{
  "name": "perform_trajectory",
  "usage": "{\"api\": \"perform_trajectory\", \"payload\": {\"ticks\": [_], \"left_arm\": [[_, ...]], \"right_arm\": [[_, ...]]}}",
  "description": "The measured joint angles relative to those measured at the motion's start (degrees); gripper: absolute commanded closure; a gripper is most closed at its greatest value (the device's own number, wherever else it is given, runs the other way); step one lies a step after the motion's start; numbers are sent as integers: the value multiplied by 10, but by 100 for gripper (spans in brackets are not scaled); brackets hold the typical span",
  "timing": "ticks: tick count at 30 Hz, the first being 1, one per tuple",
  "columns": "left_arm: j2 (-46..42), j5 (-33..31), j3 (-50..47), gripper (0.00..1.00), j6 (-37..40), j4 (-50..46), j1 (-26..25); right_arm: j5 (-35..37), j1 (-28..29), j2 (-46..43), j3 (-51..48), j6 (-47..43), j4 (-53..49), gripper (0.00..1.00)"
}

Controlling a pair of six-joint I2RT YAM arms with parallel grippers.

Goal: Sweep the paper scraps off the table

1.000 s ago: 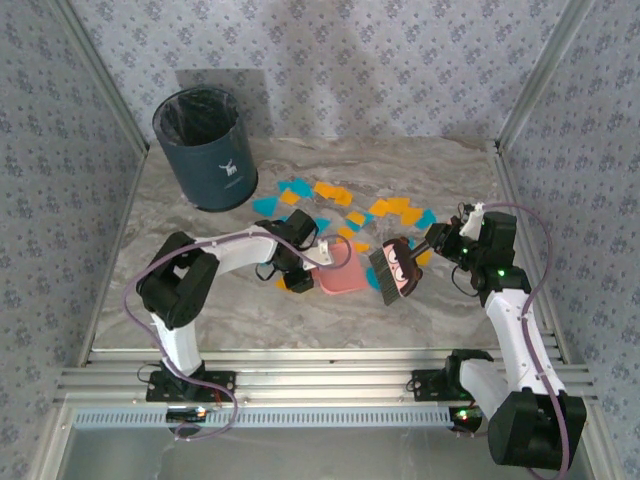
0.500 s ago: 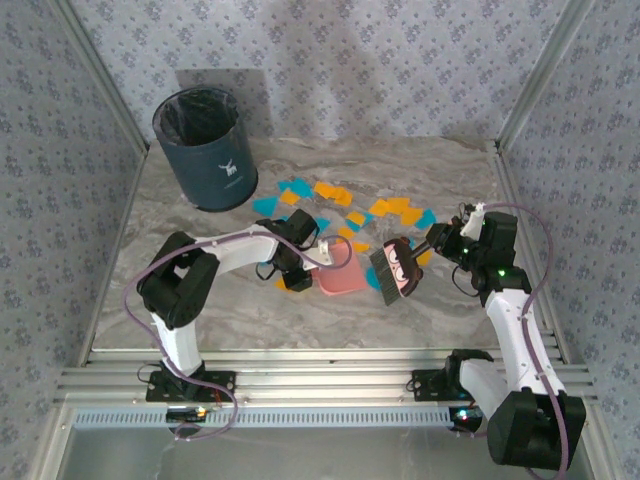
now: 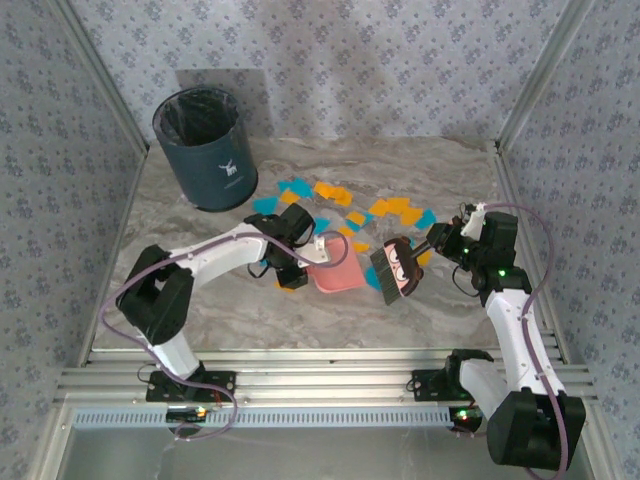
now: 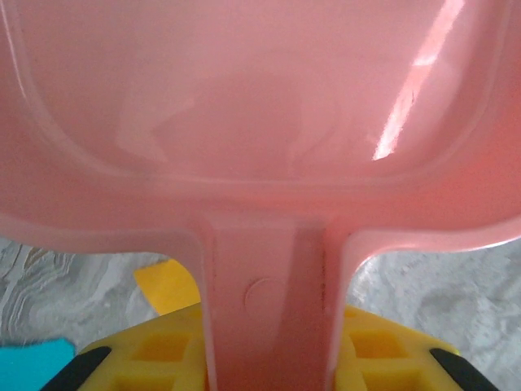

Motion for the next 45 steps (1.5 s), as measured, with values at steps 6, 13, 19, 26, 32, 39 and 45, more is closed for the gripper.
{"api": "perform_trajectory", "payload": {"ticks": [6, 13, 19, 26, 32, 39, 45], "left_arm": [[-51, -34, 1, 100, -6, -51, -12], [-122, -59, 2, 100, -6, -113, -14], [-132, -60, 25, 100, -21, -179, -14], [-121, -44, 41, 100, -41, -223, -14], [-106, -48, 43, 100, -40, -232, -17], [-86, -50, 43, 100, -29, -228, -27], [-87, -50, 38, 100, -19, -213, -27]], "right_arm": [[0, 1, 19, 0, 6, 23, 100], [0, 23, 83, 12, 15, 62, 100], [0, 50, 133, 24, 18, 106, 100], [25, 61, 176, 25, 19, 131, 100], [89, 68, 176, 25, 19, 130, 100], [189, 93, 122, 21, 17, 96, 100], [265, 117, 82, 20, 14, 57, 100]]}}
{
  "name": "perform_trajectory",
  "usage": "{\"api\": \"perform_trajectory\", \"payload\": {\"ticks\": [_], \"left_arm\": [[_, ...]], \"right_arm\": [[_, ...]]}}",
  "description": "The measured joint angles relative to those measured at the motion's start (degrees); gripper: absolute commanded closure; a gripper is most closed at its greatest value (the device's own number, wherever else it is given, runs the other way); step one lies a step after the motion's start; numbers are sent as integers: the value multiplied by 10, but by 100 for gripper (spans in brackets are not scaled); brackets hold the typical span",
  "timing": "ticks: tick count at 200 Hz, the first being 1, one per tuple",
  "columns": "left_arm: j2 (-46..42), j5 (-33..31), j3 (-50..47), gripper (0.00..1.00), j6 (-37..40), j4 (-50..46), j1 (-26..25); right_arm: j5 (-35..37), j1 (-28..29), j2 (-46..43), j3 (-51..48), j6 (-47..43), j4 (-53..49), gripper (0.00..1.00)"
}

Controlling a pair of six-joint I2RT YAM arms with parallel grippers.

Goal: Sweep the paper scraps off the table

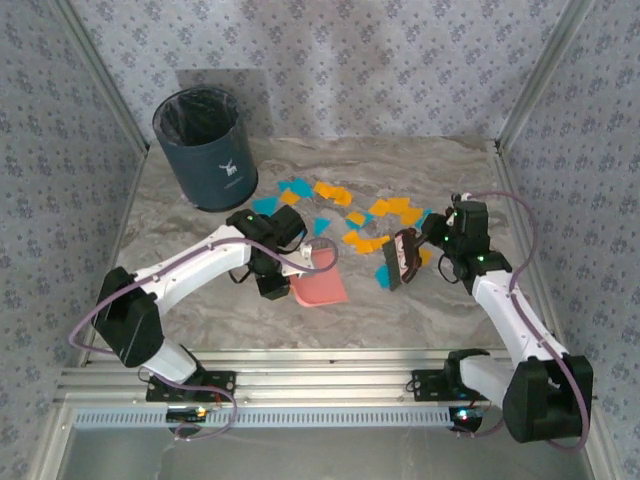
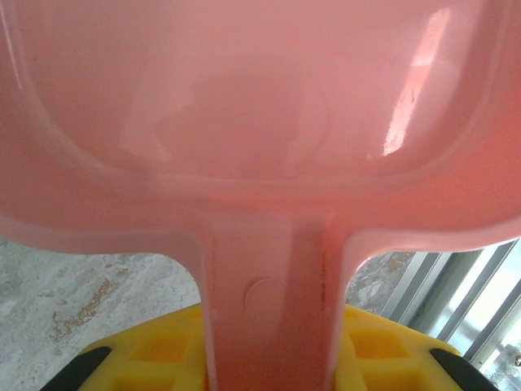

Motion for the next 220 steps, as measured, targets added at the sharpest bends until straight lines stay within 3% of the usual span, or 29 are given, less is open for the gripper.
{"api": "perform_trajectory", "payload": {"ticks": [25, 82, 131, 172, 220], "left_arm": [[-2, 0, -7, 100, 4, 7, 0], [-15, 1, -16, 100, 4, 10, 0], [-16, 3, -16, 100, 4, 10, -4], [-16, 5, -16, 100, 4, 10, -8], [-9, 7, -14, 100, 4, 10, -25]], "right_arm": [[1, 5, -13, -1, -9, -3, 100], [-69, 6, -62, -6, -30, 9, 100], [-68, -10, -97, 2, -50, 6, 100], [-19, -27, -100, 13, -90, -10, 100], [90, -28, -111, 14, -141, -17, 100]]}}
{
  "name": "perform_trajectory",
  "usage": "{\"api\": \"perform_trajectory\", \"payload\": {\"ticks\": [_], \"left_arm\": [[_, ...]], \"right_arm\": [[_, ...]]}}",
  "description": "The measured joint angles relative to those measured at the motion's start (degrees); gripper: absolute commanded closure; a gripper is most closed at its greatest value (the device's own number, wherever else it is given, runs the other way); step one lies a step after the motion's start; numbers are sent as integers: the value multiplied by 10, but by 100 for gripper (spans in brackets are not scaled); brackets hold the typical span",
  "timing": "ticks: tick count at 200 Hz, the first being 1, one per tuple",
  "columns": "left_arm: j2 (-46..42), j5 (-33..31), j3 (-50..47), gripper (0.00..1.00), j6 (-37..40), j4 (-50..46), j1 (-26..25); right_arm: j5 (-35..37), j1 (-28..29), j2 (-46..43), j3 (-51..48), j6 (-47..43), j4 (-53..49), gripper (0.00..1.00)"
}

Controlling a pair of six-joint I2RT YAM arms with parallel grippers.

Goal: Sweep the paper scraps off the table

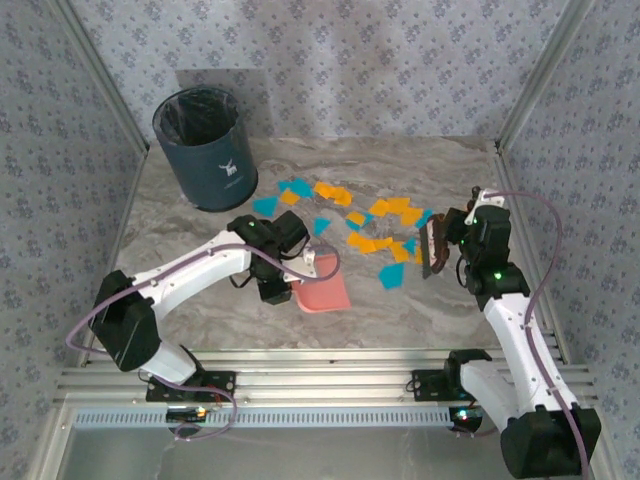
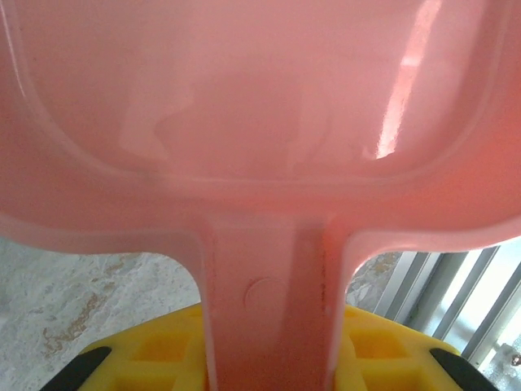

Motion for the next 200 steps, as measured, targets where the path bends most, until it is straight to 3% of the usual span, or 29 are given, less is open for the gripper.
{"api": "perform_trajectory", "payload": {"ticks": [50, 128, 200], "left_arm": [[47, 0, 26, 100, -11, -1, -32], [141, 2, 100, 100, -57, -6, -69], [200, 0, 132, 100, -87, -21, -78]], "right_arm": [[74, 0, 5, 0, -74, 23, 100], [102, 59, 64, -18, -199, 85, 100], [115, 100, 110, -39, -238, 115, 100]]}}
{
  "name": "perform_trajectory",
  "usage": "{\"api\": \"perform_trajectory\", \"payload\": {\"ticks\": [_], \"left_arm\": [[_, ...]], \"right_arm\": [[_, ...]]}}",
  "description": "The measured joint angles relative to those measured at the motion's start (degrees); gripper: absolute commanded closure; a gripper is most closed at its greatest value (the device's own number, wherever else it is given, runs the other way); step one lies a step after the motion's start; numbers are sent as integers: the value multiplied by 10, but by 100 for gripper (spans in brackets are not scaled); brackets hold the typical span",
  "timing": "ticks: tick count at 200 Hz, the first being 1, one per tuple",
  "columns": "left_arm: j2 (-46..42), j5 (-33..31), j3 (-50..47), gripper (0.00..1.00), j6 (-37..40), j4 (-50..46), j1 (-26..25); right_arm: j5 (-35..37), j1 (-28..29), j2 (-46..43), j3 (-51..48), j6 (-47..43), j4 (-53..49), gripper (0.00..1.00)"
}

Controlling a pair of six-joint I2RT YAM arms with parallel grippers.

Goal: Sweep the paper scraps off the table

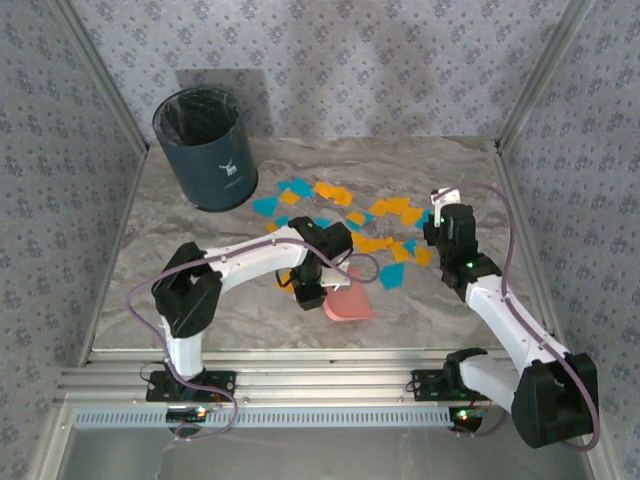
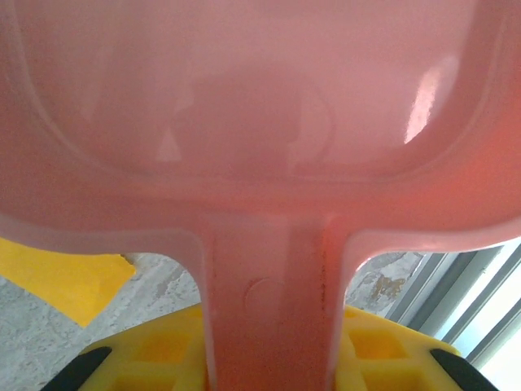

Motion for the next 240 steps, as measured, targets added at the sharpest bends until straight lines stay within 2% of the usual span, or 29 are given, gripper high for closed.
{"api": "perform_trajectory", "payload": {"ticks": [135, 240], "left_arm": [[64, -2, 58, 100, -25, -24, 0], [88, -2, 75, 100, -36, -23, 0]], "right_arm": [[-10, 105, -22, -19, 14, -4, 100], [-41, 145, -63, -30, 80, -28, 100]]}}
